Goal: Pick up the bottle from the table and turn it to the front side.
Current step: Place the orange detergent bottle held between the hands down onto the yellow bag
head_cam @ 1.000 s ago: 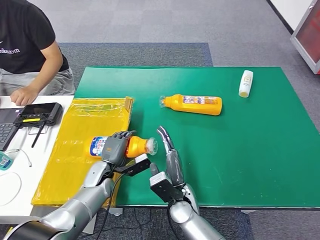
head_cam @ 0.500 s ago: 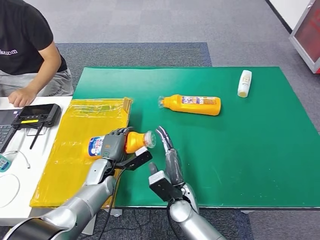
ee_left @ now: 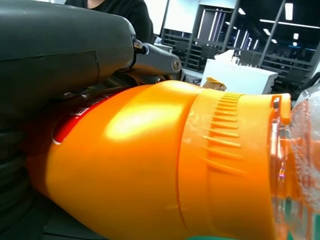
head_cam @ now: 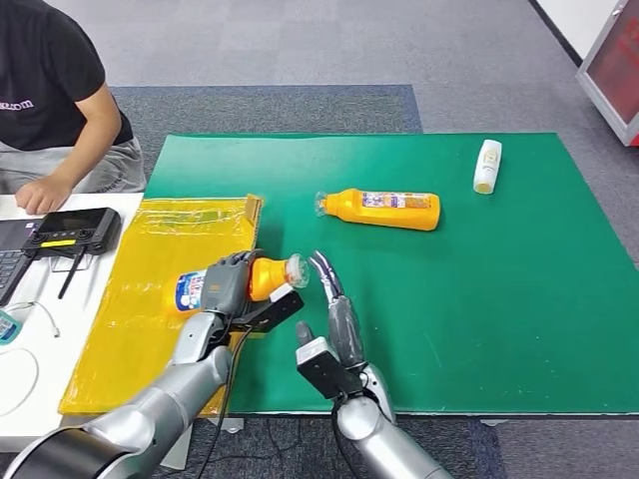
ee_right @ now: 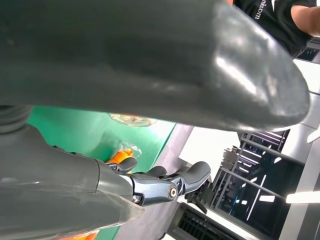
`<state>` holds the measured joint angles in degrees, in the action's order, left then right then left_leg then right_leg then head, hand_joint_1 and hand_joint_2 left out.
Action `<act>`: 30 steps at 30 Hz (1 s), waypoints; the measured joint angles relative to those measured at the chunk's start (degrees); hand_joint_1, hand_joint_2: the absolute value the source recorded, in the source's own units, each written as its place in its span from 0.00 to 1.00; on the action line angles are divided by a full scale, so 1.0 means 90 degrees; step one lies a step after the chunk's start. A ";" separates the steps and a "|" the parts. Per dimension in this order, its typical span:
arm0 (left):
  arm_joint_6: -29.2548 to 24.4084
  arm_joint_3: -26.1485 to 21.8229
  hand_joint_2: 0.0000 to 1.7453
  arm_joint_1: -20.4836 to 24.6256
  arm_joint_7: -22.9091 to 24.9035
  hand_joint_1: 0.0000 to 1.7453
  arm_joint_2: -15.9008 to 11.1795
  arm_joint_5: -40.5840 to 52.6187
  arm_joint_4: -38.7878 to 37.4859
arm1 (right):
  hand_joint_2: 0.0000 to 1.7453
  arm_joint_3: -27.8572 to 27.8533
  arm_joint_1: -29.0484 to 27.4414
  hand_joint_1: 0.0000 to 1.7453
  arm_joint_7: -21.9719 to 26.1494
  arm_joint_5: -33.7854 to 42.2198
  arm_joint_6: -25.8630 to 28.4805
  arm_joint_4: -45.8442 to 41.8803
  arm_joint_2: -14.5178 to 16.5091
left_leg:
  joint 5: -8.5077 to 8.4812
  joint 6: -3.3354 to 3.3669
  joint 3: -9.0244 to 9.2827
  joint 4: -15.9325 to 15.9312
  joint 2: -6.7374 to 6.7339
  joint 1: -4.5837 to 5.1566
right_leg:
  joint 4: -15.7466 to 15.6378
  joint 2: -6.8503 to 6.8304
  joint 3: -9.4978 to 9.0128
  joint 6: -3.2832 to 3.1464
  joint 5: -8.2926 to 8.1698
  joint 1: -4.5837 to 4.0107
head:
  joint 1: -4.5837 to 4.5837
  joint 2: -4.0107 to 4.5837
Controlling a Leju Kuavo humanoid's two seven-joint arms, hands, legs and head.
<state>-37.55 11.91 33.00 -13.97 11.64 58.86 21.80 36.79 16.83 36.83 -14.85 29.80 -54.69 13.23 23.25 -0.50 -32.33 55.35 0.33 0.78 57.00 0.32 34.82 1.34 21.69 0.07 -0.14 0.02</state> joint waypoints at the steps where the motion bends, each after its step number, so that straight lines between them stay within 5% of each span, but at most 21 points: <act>1: 0.0000 -0.0001 1.00 0.0008 0.0016 0.78 0.0003 -0.0003 -0.0018 | 0.00 0.0000 0.0011 0.00 0.0007 0.0010 -0.0004 0.0019 0.0007 | 0.0001 -0.0001 0.0002 -0.0001 0.0000 0.0000 | 0.0000 0.0000 -0.0002 -0.0001 0.0001 0.0000 | 0.0000 0.0000; 4: -0.0005 -0.0003 1.00 0.0024 0.0041 0.41 0.0010 -0.0008 -0.0056 | 0.00 0.0000 0.0029 0.00 0.0022 0.0048 -0.0007 0.0072 0.0024 | 0.0003 -0.0002 0.0006 -0.0002 -0.0001 0.0000 | 0.0000 0.0001 -0.0005 -0.0004 0.0003 0.0000 | 0.0000 0.0000; 8: -0.0026 -0.0003 1.00 0.0013 0.0063 0.14 0.0015 -0.0033 -0.0074 | 0.00 -0.0002 0.0034 0.00 0.0061 0.0104 0.0006 0.0118 0.0027 | 0.0002 -0.0003 0.0006 -0.0004 -0.0002 0.0000 | 0.0000 0.0001 -0.0004 -0.0005 0.0003 -0.0001 | 0.0001 0.0000; 12: -0.0106 -0.0006 0.00 -0.0094 0.0055 0.00 0.0021 -0.0063 -0.0105 | 0.00 -0.0004 0.0025 0.00 0.0090 0.0126 0.0043 0.0155 0.0045 | 0.0000 -0.0005 0.0003 -0.0005 -0.0008 -0.0001 | 0.0000 0.0007 0.0006 -0.0005 0.0002 -0.0002 | 0.0001 0.0000; 30: -0.0312 -0.0009 0.00 -0.0220 0.0059 0.00 -0.0051 0.0052 -0.0115 | 0.00 -0.0021 0.0020 0.00 0.0131 0.0064 0.0030 0.0339 0.0058 | -0.0007 0.0001 -0.0004 -0.0007 -0.0008 -0.0001 | 0.0000 0.0001 0.0004 -0.0002 0.0002 -0.0002 | 0.0001 0.0000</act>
<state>-40.36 11.83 31.02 -13.44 11.18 59.32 20.76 36.60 17.01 38.01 -14.27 30.08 -51.63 13.75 23.19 -0.49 -32.37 55.29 0.25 0.77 57.00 0.33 34.85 1.31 21.70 0.05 -0.13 0.02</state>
